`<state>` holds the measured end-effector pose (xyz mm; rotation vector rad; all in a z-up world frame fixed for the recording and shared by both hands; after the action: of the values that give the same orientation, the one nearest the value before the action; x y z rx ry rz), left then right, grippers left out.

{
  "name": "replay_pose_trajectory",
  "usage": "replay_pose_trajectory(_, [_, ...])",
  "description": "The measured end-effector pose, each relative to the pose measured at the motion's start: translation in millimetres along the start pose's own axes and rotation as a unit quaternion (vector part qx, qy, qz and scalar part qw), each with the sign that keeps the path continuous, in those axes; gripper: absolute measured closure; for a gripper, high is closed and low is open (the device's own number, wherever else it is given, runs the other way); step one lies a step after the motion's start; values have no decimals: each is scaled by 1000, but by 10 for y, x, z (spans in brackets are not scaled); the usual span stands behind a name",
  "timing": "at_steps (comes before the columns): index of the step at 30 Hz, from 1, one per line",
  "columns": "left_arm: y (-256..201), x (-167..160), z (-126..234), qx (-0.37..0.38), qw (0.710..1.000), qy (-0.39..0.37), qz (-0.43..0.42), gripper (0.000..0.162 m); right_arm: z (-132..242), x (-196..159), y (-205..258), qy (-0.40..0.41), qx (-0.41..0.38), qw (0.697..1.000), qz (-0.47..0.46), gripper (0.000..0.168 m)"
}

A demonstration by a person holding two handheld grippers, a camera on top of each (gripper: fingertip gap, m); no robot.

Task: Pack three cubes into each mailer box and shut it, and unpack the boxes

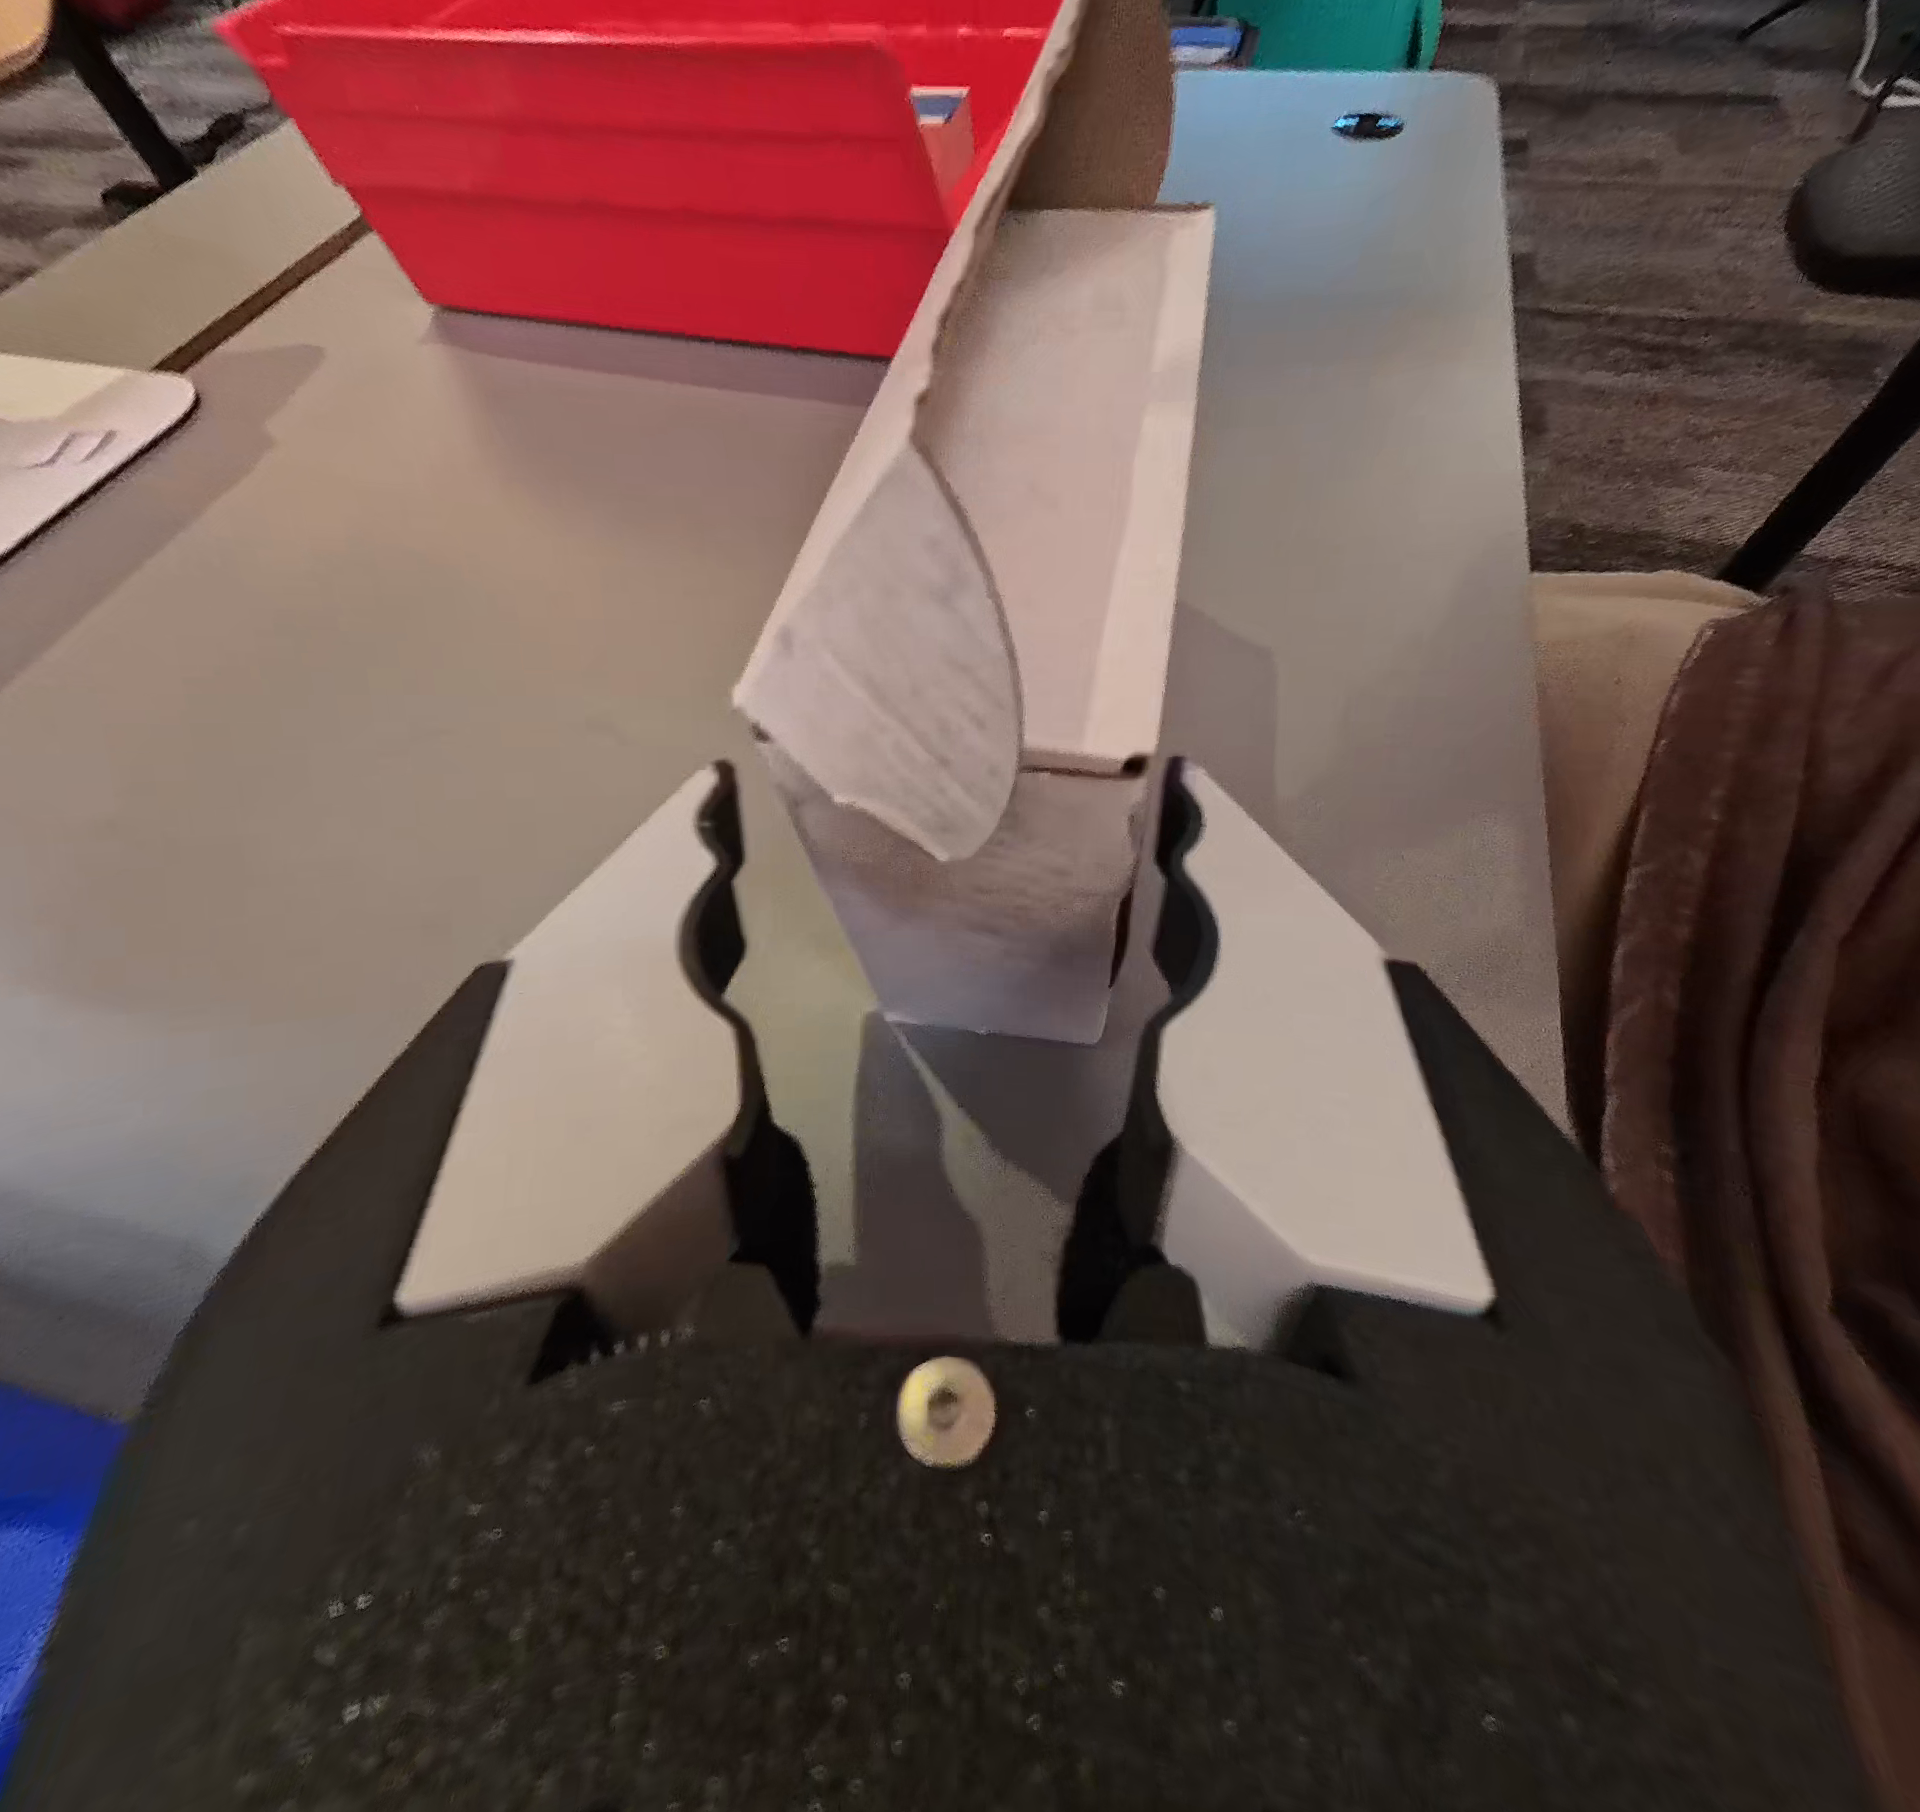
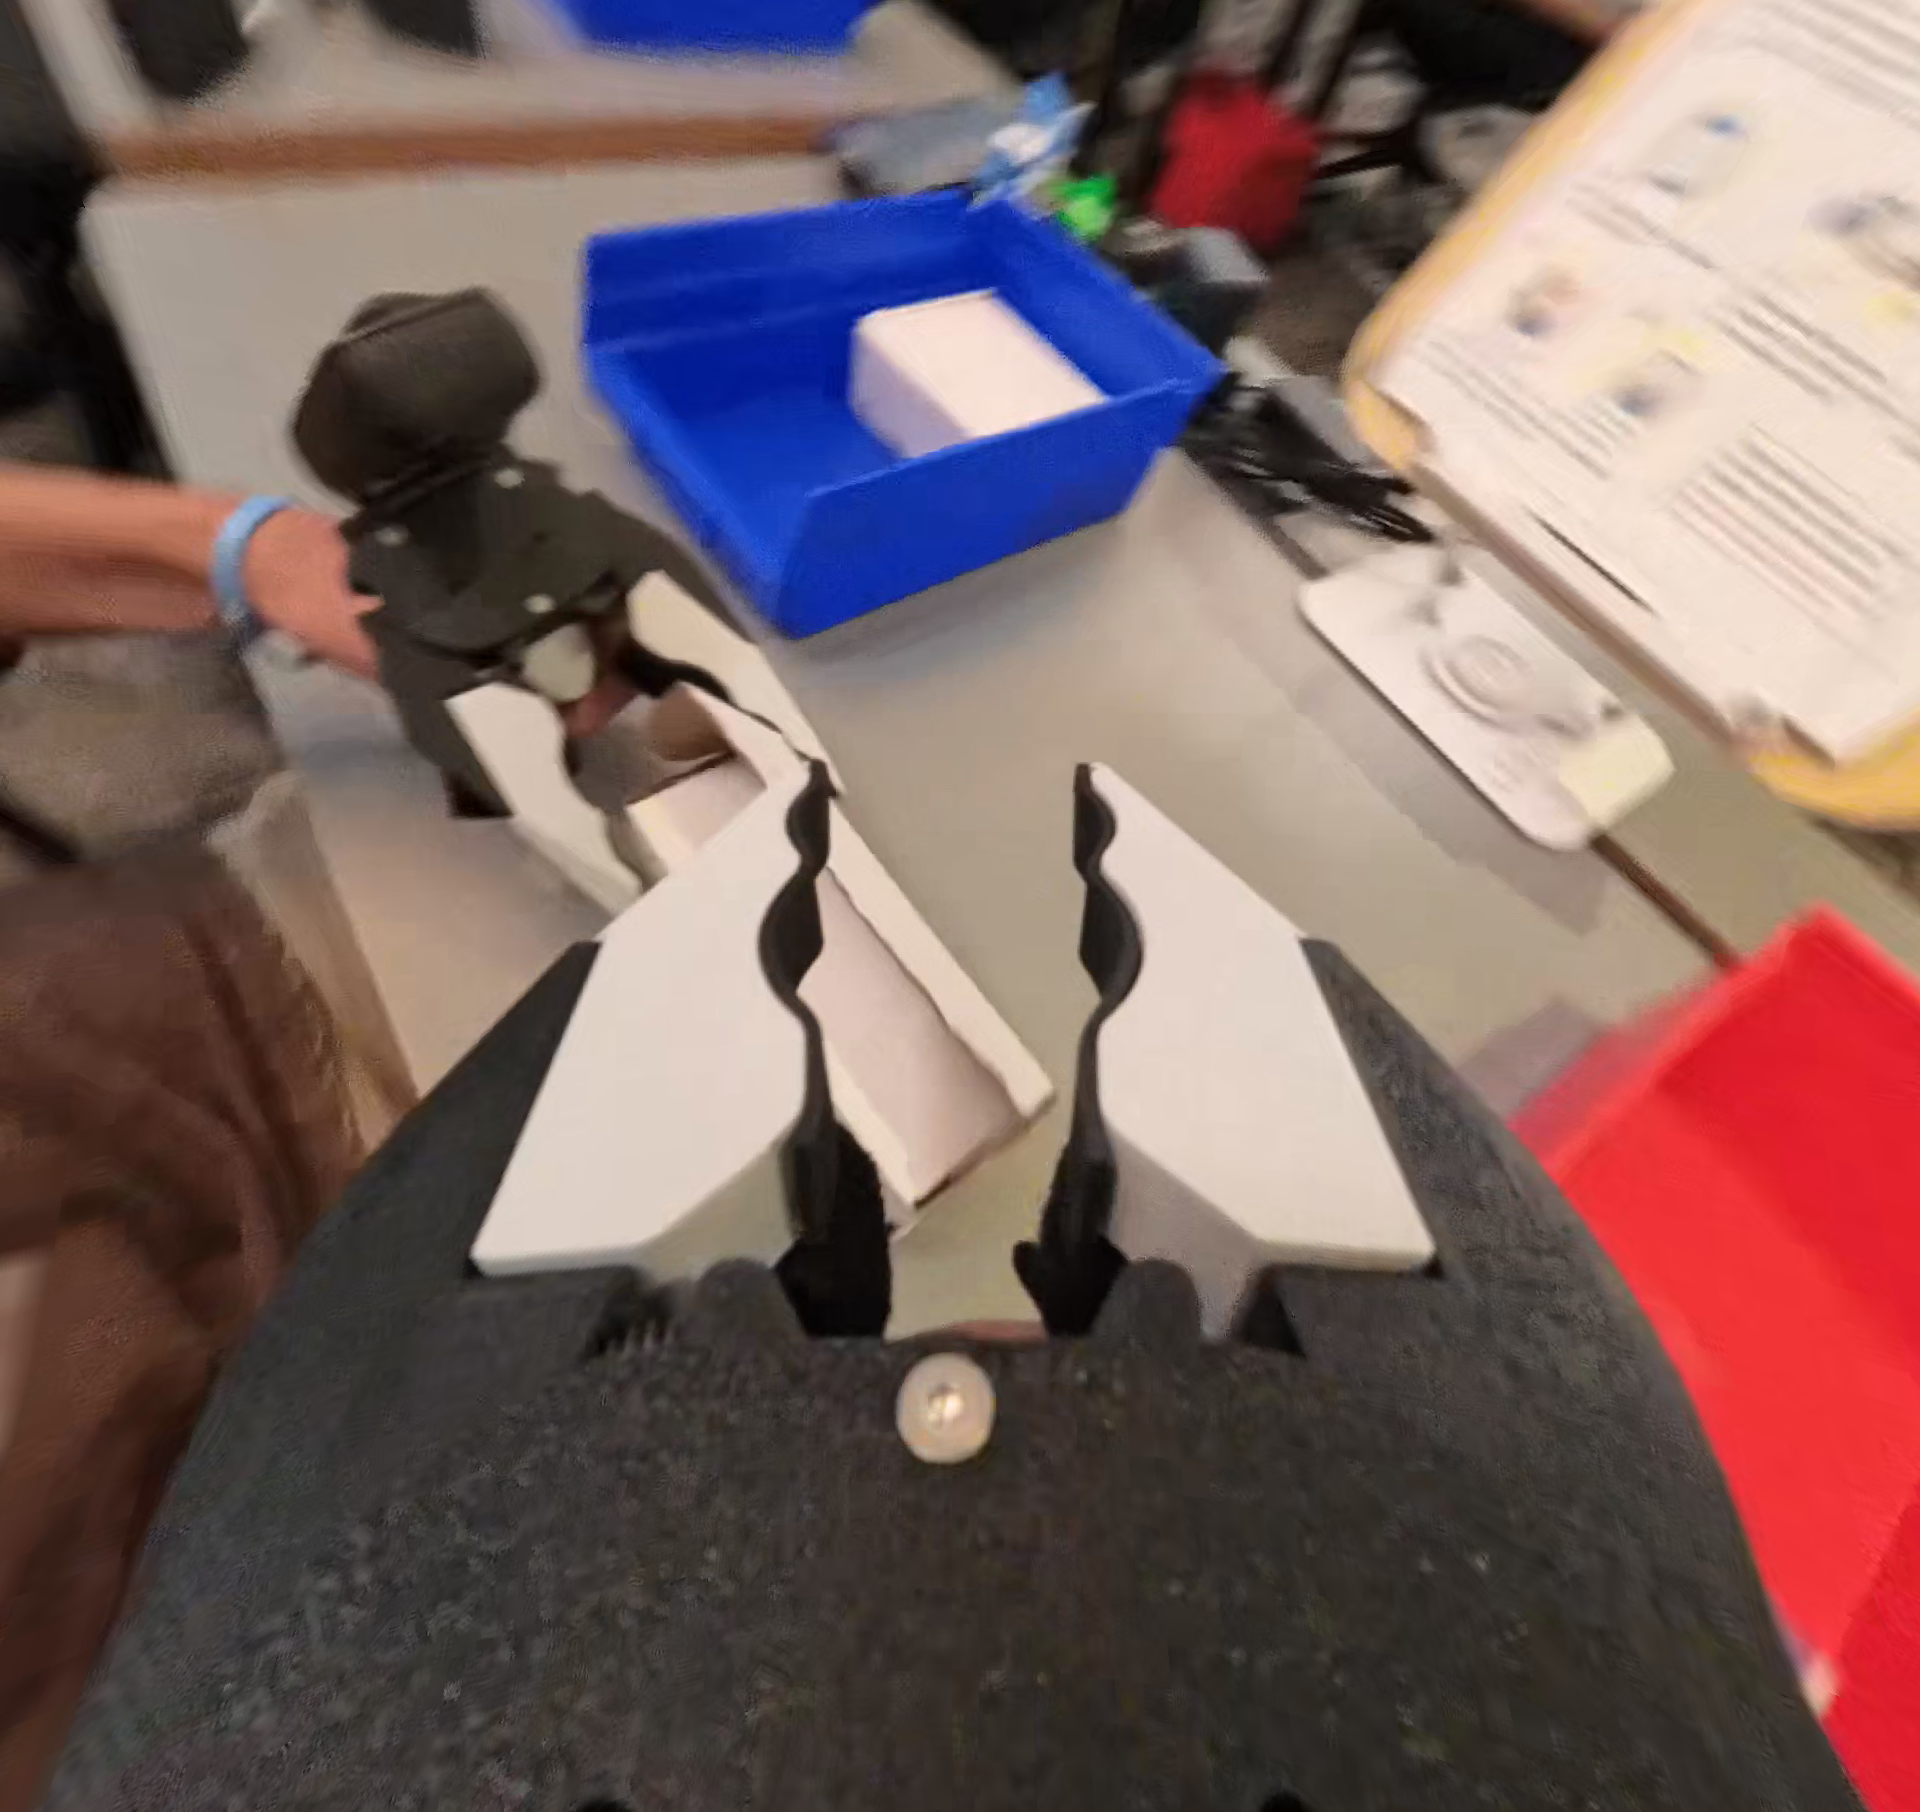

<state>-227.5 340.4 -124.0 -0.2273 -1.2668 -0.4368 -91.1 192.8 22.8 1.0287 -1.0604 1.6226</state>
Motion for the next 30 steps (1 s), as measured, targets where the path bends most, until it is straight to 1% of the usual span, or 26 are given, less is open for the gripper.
replay_pose_trajectory(1, [14, -6, 32, 8, 1000, 10, 6, 76, 129, -154, -16, -25, -39, 998, -31, 124])
replay_pose_trajectory(3, [30, 7, 148, 23, 999, 21, 29, 70, 320, -468, 5, -58, -105, 990, -73, 128])
replay_pose_trajectory(4, [24, 30, 228, 29, 998, 17, 46, 72, 377, -604, 52, -66, -107, 989, -80, 127])
replay_pose_trajectory(5, [14, 64, 312, 37, 997, 5, 67, 76, 415, -720, 100, -66, -100, 990, -75, 122])
replay_pose_trajectory(6, [-3, 112, 392, 47, 994, -11, 95, 80, 437, -816, 152, -62, -85, 993, -55, 115])
replay_pose_trajectory(7, [-21, 167, 460, 56, 990, -25, 124, 88, 446, -894, 207, -53, -61, 996, -23, 112])
replay_pose_trajectory(8, [-44, 229, 503, 61, 986, -39, 149, 92, 444, -956, 230, -43, -56, 997, 20, 103])
replay_pose_trajectory(9, [-78, 296, 514, 58, 983, -48, 166, 93, 428, -995, 234, -33, -61, 996, 62, 96])
replay_pose_trajectory(10, [-111, 346, 497, 61, 982, -40, 172, 94, 394, -1023, 227, -29, -61, 993, 92, 96])
replay_pose_trajectory(11, [-132, 375, 461, 75, 983, -18, 169, 95, 337, -1054, 211, -18, -51, 993, 101, 95])
replay_pose_trajectory(13, [-173, 428, 368, 96, 984, 9, 150, 97, 170, -1135, 160, 40, -12, 996, 82, 89])
replay_pose_trajectory(14, [-186, 450, 322, 103, 984, 19, 146, 100, 97, -1167, 131, 62, 3, 996, 59, 82])
replay_pose_trajectory(15, [-188, 469, 287, 112, 983, 31, 143, 105, 40, -1190, 113, 65, 22, 997, 26, 76])
replay_pose_trajectory(17, [-185, 506, 254, 125, 983, 41, 131, 114, -47, -1228, 58, 50, 36, 998, -20, 74])
replay_pose_trajectory(20, [-134, 532, 283, 131, 984, 52, 110, 133, -166, -1246, 1, 27, 35, 999, -19, 68])
replay_pose_trajectory(21, [-109, 538, 309, 131, 985, 50, 104, 139, -198, -1258, 9, 22, 47, 998, -23, 69])
replay_pose_trajectory(23, [-60, 542, 363, 131, 985, 53, 102, 135, -257, -1274, 42, 18, 62, 997, -29, 73])
replay_pose_trajectory(24, [-46, 544, 397, 134, 984, 57, 105, 133, -275, -1274, 48, 17, 59, 998, -18, 83])
replay_pose_trajectory(26, [-43, 559, 468, 141, 982, 58, 108, 133, -301, -1257, 59, 22, 55, 998, -14, 84])
replay_pose_trajectory(27, [-51, 568, 487, 142, 982, 58, 110, 136, -307, -1253, 68, 25, 53, 998, -16, 84])
replay_pose_trajectory(30, [-43, 558, 501, 148, 977, 83, 127, 155, -309, -1247, 105, 28, 35, 999, -23, 85])
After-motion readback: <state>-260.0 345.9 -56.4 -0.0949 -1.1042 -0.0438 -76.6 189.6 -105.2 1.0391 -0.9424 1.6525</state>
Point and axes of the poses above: each gripper's, where its closed fingertips meet, z back along the fingers, x out of its top, y = z × x across the jaws, the point moved 9 cm from there along z, back along the fingers, and after that the axes turned 9 degrees about -y, right-handed, at the moved point
